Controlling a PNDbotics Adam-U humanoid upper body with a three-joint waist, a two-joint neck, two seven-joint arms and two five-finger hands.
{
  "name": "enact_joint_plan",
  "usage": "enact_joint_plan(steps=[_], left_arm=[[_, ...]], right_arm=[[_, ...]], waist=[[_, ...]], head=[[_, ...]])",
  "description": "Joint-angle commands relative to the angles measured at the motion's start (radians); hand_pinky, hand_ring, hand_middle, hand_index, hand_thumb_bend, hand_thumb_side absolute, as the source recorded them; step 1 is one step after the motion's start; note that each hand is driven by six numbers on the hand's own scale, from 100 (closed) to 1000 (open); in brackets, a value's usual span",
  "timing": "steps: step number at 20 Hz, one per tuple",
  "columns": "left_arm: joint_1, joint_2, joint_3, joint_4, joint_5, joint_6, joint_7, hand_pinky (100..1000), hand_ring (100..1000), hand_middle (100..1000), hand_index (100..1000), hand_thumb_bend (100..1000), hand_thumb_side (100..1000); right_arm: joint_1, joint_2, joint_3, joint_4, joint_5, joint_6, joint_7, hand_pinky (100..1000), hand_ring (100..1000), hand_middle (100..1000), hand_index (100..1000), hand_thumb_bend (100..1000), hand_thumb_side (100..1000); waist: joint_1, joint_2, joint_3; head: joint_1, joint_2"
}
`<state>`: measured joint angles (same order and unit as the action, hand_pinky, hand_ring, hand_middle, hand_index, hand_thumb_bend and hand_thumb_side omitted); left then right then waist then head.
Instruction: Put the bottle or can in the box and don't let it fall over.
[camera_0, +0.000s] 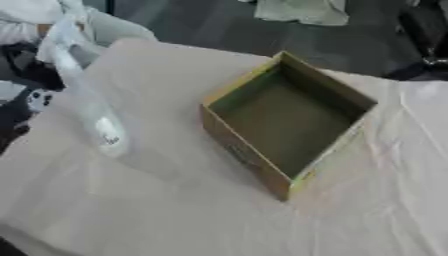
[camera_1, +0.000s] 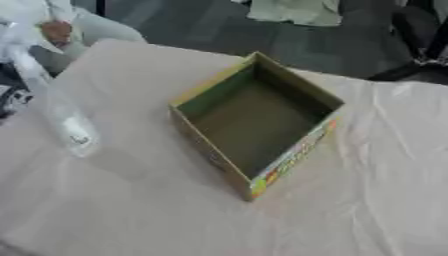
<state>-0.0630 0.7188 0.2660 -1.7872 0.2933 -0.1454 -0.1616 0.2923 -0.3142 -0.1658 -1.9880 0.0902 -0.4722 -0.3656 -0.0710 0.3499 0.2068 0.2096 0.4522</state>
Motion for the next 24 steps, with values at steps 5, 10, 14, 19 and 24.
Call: enact_joint_plan(steps=[5, 10, 14, 19, 24], left_arm=[[-0.057, 0.069, -0.025, 0.063, -0.003, -0.011, -0.056, 1000, 1000, 1000, 921, 421, 774], [-0.089, 0.082, -0.038, 0.097, 0.001, -0.009, -0.069, 1000, 1000, 1000, 923, 422, 774], [-0.106, 0.089, -0.044, 0.119, 0.003, -0.009, -0.078, 1000, 1000, 1000, 923, 425, 775], [-0.128, 0.093, -0.051, 0.136, 0.004, -0.010, -0.085, 1000, 1000, 1000, 923, 432, 777], [-0.158, 0.092, -0.060, 0.147, 0.013, 0.000, -0.102, 1000, 1000, 1000, 923, 443, 781]], right_arm=[[0.004, -0.014, -0.010, -0.012, -0.013, 0.000, 0.009, 923, 1000, 1000, 911, 100, 564], [0.001, -0.012, -0.009, -0.012, -0.015, 0.003, 0.014, 923, 1000, 1000, 911, 100, 564], [-0.002, -0.010, -0.007, -0.012, -0.015, 0.006, 0.018, 923, 1000, 1000, 911, 100, 563], [-0.006, -0.005, -0.004, -0.012, -0.012, 0.008, 0.022, 923, 1000, 1000, 910, 100, 563], [-0.011, 0.001, 0.000, -0.012, -0.008, 0.012, 0.026, 924, 1000, 1000, 909, 100, 562]], waist=[[0.000, -0.017, -0.005], [-0.001, -0.016, -0.009], [-0.002, -0.014, -0.011], [-0.007, -0.008, -0.014], [-0.013, -0.002, -0.019]], head=[[0.023, -0.031], [0.011, -0.019], [-0.004, 0.001], [-0.014, 0.014], [-0.024, 0.015]])
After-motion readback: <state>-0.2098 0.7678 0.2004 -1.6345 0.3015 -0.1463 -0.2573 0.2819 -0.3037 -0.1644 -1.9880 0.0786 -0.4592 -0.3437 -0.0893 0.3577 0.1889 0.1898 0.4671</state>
